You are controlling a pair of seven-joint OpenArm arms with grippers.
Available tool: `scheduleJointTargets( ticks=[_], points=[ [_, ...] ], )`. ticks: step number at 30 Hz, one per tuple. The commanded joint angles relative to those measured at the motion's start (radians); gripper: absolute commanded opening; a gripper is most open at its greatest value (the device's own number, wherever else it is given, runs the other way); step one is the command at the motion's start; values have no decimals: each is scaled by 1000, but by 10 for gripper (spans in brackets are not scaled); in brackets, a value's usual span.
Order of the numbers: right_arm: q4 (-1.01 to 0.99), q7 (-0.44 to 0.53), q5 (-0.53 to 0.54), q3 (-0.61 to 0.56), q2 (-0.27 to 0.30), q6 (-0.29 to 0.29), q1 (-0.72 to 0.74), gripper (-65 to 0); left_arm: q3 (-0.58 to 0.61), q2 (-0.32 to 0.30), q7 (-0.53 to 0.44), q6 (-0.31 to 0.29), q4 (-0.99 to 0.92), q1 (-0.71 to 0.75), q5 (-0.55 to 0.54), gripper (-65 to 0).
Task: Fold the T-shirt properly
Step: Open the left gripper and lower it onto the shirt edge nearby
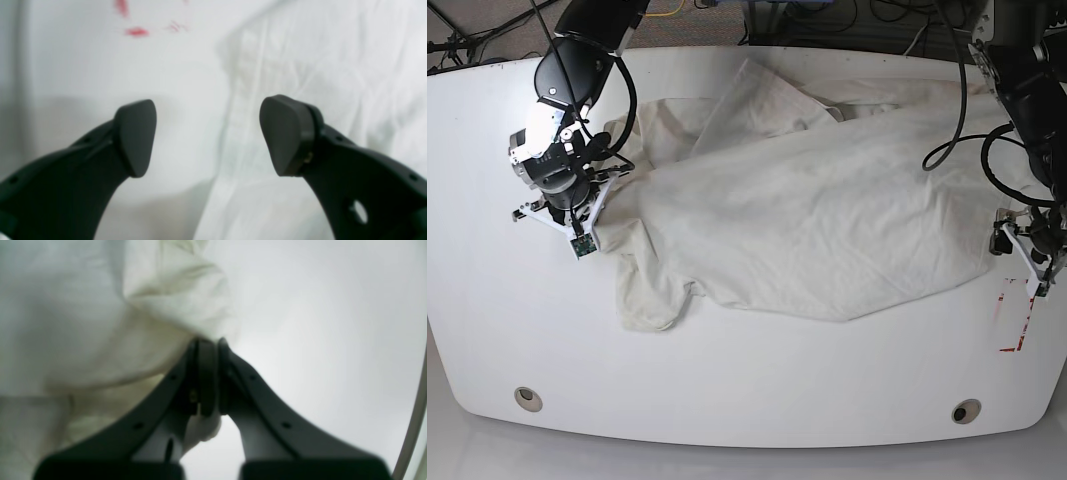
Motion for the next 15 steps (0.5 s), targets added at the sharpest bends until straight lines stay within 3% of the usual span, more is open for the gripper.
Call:
scheduleJointTargets(
  ticks=[1, 8, 15],
  points=[
    [15, 20, 15, 1, 6, -4, 13, -650, 3, -42, -56, -1, -64, -46, -17, -165],
    [14, 20, 15, -3, 3, -4, 16, -650, 9, -43, -170, -1, -245, -117, -14, -165],
    [14, 22, 15, 1, 3, -4, 16, -650, 14, -40, -219, -1, -353, -154, -12, -165]
  ],
)
